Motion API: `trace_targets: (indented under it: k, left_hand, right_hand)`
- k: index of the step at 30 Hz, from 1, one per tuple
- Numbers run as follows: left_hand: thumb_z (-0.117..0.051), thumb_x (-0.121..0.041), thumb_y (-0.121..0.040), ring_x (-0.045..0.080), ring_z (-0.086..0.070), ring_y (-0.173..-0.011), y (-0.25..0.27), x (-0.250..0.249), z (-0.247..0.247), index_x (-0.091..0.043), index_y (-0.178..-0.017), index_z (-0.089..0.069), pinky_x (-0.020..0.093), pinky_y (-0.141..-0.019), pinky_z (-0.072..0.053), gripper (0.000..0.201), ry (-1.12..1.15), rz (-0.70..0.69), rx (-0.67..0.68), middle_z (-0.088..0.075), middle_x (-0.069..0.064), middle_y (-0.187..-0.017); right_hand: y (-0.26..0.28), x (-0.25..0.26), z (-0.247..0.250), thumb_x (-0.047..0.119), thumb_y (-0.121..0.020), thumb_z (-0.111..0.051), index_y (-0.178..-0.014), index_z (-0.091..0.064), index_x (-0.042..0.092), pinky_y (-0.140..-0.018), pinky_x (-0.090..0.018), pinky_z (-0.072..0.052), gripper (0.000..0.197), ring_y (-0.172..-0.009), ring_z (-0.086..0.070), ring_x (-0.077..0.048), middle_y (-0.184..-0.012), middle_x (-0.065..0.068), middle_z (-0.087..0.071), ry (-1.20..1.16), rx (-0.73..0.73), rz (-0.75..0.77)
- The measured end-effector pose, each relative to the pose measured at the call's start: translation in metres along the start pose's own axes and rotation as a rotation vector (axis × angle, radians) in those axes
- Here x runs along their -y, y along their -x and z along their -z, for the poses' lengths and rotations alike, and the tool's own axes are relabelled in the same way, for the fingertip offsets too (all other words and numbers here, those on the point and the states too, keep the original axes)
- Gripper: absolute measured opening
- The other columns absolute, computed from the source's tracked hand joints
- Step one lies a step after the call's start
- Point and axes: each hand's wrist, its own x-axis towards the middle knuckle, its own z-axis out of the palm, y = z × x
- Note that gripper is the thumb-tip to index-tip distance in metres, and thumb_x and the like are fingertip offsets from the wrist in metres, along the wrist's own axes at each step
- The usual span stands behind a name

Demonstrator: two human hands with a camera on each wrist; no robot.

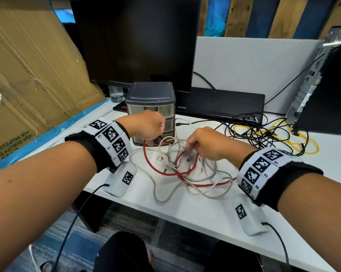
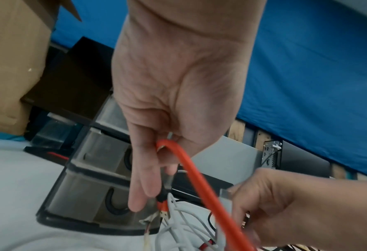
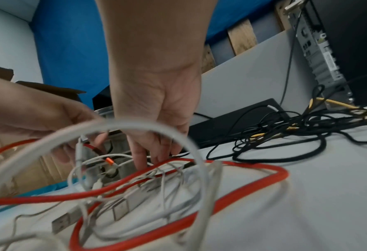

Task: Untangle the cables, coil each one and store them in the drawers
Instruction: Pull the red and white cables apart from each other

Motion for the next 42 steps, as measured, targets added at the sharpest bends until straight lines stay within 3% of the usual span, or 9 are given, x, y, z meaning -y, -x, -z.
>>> trace_targets:
  k: [3, 6, 12, 16, 22, 29, 35, 37, 42]
  left_hand:
    - [-0.046, -0.003, -0.092, 0.032, -0.072, -0.087, 0.001, 0.003, 0.01, -0.001, -0.092, -0.073, 0.049, -0.078, -0.062, 0.028, -0.144, 0.011, -0.062, -0.071, 0.016, -0.099]
    - [-0.048, -0.007, -0.088, 0.031, -0.07, -0.077, 0.004, 0.001, 0.016, -0.006, -0.08, -0.071, 0.047, -0.07, -0.063, 0.024, -0.231, 0.031, -0.139, -0.07, 0.013, -0.085]
    - [-0.055, -0.021, -0.093, 0.021, -0.072, -0.062, 0.013, -0.001, 0.021, -0.011, -0.086, -0.068, 0.03, -0.061, -0.059, 0.017, -0.166, 0.176, -0.015, -0.073, 0.005, -0.076]
    - [-0.05, -0.025, -0.094, 0.024, -0.065, -0.048, 0.014, 0.0, 0.021, -0.001, -0.085, -0.069, 0.029, -0.061, -0.056, 0.032, -0.137, 0.226, 0.146, -0.069, 0.007, -0.065]
    - [-0.053, -0.041, -0.098, 0.026, -0.065, -0.054, 0.005, -0.013, 0.015, -0.002, -0.084, -0.069, 0.029, -0.06, -0.057, 0.045, -0.131, 0.23, 0.179, -0.069, 0.008, -0.068]
    - [-0.049, -0.044, -0.104, 0.017, -0.062, -0.065, -0.001, -0.051, 0.014, -0.009, -0.092, -0.061, 0.028, -0.059, -0.049, 0.039, -0.453, 0.148, 0.203, -0.064, 0.004, -0.082]
    - [-0.048, -0.053, -0.102, 0.029, -0.051, -0.123, -0.024, -0.07, 0.007, -0.024, -0.145, -0.048, 0.045, -0.1, -0.047, 0.051, -0.421, -0.22, -0.043, -0.049, 0.006, -0.139]
    - [-0.05, -0.051, -0.103, 0.027, -0.049, -0.122, -0.033, -0.077, -0.001, -0.022, -0.141, -0.051, 0.042, -0.101, -0.045, 0.049, -0.351, -0.349, -0.049, -0.05, 0.006, -0.135]
    - [-0.054, -0.035, -0.104, 0.021, -0.061, -0.081, -0.051, -0.08, -0.005, -0.009, -0.094, -0.063, 0.03, -0.063, -0.041, 0.03, 0.003, -0.373, -0.21, -0.061, 0.0, -0.081]
  right_hand:
    - [0.007, -0.006, 0.007, -0.012, -0.084, -0.049, -0.095, -0.081, 0.032, -0.097, -0.033, -0.054, 0.054, -0.109, -0.064, -0.015, -0.113, 0.011, -0.073, 0.026, 0.117, 0.018]
    - [0.01, -0.011, 0.006, 0.005, -0.086, -0.072, -0.093, -0.079, 0.034, -0.098, -0.035, -0.052, 0.03, -0.108, -0.063, -0.014, -0.112, 0.012, -0.071, 0.083, 0.19, 0.047]
    - [0.008, -0.023, 0.018, 0.022, -0.092, -0.074, -0.093, -0.074, 0.026, -0.086, -0.037, -0.054, 0.004, -0.093, -0.065, -0.017, -0.097, 0.006, -0.07, 0.045, -0.078, 0.077]
    - [0.007, -0.04, 0.021, 0.018, -0.098, -0.064, -0.115, -0.064, 0.028, -0.088, -0.033, -0.051, 0.02, -0.102, -0.061, -0.02, -0.114, 0.002, -0.063, -0.036, -0.146, -0.101]
    - [0.01, -0.058, 0.011, 0.016, -0.104, -0.046, -0.138, -0.058, 0.019, -0.105, -0.031, -0.04, 0.037, -0.132, -0.048, -0.025, -0.145, -0.003, -0.052, 0.127, 0.057, -0.258]
    - [0.009, -0.053, -0.008, 0.022, -0.104, -0.047, -0.105, -0.052, 0.028, -0.081, -0.039, -0.038, 0.008, -0.111, -0.042, -0.028, -0.106, 0.0, -0.035, 0.328, 0.054, -0.217]
    - [0.007, -0.051, 0.008, 0.015, -0.099, -0.054, -0.1, -0.066, 0.017, -0.077, -0.038, -0.043, 0.012, -0.104, -0.05, -0.03, -0.101, -0.003, -0.047, 0.197, -0.162, -0.099]
    - [0.009, -0.047, 0.027, 0.017, -0.099, -0.059, -0.099, -0.072, 0.013, -0.076, -0.034, -0.045, 0.014, -0.097, -0.058, -0.028, -0.097, -0.006, -0.059, 0.085, -0.25, -0.026]
    - [0.013, -0.039, 0.061, 0.015, -0.098, -0.059, -0.077, -0.066, 0.015, -0.059, -0.031, -0.039, 0.022, -0.071, -0.055, -0.026, -0.067, -0.002, -0.058, 0.003, -0.458, 0.029]
